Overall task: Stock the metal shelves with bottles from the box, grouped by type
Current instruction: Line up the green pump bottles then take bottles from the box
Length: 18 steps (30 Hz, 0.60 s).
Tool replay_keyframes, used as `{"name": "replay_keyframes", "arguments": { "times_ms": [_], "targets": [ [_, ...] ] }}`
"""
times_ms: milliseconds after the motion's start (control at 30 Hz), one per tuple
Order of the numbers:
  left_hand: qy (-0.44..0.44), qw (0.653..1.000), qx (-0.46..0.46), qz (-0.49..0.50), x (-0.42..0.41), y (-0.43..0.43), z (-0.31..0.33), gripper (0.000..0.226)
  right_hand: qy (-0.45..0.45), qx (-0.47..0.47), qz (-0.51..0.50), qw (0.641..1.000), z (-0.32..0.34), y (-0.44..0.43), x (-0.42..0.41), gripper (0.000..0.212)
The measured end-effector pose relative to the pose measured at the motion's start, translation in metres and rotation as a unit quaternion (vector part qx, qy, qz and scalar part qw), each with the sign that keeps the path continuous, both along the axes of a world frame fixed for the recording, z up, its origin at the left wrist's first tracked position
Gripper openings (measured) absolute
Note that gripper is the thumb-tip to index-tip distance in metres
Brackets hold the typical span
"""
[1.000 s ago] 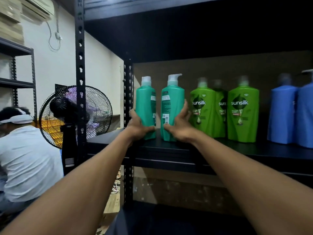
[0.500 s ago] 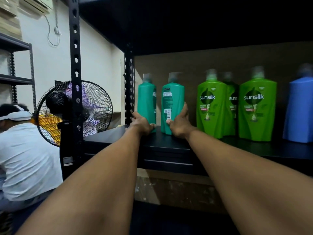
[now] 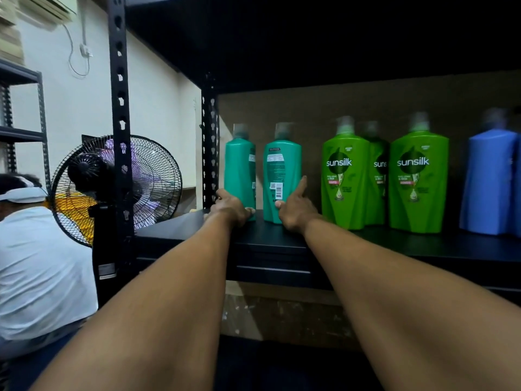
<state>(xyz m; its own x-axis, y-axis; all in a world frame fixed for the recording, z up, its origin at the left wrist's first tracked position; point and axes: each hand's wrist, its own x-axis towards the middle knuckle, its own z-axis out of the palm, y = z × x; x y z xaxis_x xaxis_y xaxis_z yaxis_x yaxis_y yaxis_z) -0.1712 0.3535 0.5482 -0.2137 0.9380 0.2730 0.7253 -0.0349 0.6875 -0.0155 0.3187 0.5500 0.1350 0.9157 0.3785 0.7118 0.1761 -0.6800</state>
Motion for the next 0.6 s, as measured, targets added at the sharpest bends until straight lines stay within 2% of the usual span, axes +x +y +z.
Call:
{"name": "replay_keyframes", "arguments": {
  "times_ms": [233,300,367,400,500,567,600],
  "targets": [
    [0.034,0.999,0.025,0.026,0.001,-0.035,0.005,0.108,-0.063,-0.047,-0.001,0.997,0.003,-0.021,0.002,0.101],
    [0.015,0.997,0.073,0.013,-0.001,-0.058,0.004,0.094,-0.089,-0.056,0.006,0.994,0.005,-0.042,0.005,0.103],
    [0.005,0.983,0.185,-0.011,-0.001,-0.087,-0.003,0.073,-0.110,-0.050,0.024,0.992,0.006,-0.070,0.008,0.103],
    [0.001,0.966,0.257,-0.028,0.000,-0.105,-0.011,0.061,-0.119,-0.023,0.040,0.992,0.004,-0.087,0.010,0.102],
    [0.001,0.907,0.414,-0.076,0.010,-0.171,-0.052,0.038,-0.089,0.165,0.107,0.976,-0.022,-0.147,0.023,0.085],
    [0.000,0.884,0.454,-0.113,0.023,-0.215,-0.095,0.031,-0.038,0.253,0.140,0.957,-0.063,-0.194,0.042,0.071],
    [-0.011,0.884,0.447,-0.136,0.031,-0.234,-0.123,0.029,-0.021,0.268,0.145,0.952,-0.091,-0.216,0.054,0.068]
  ]
}}
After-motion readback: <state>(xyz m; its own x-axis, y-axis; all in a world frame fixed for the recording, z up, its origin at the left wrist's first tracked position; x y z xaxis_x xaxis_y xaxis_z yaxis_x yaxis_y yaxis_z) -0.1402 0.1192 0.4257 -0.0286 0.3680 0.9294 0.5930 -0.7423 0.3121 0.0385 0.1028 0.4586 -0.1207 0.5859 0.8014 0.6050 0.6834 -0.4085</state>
